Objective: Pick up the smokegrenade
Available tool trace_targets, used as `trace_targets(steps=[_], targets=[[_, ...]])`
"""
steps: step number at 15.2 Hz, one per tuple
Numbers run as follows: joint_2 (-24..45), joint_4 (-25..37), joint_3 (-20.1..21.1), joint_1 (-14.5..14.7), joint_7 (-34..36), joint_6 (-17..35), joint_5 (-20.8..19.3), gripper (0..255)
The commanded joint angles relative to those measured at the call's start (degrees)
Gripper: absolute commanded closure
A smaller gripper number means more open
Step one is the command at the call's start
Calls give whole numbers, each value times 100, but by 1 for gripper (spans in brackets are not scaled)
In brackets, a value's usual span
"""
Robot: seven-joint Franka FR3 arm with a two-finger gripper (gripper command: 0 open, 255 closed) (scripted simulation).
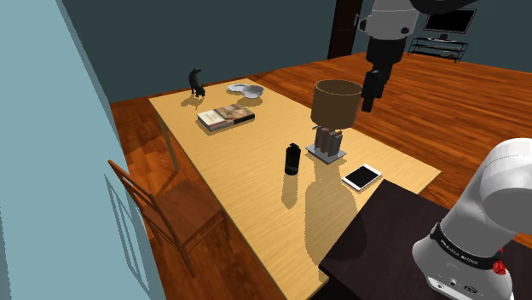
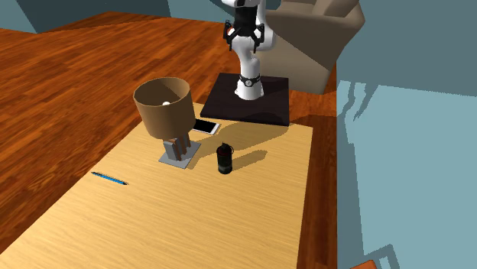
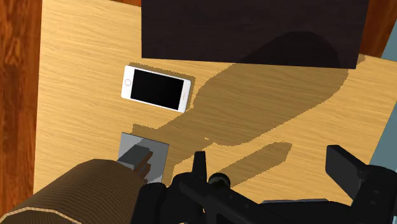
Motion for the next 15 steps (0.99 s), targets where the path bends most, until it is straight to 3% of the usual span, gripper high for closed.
trace_targets(steps=[1,8,15], targets=[[0,0,0,0,0,0,0,0],[1336,56,-73,-57,-66,1243,-111,0],[2849,510,-121,-113,-111,2264,-217,0]])
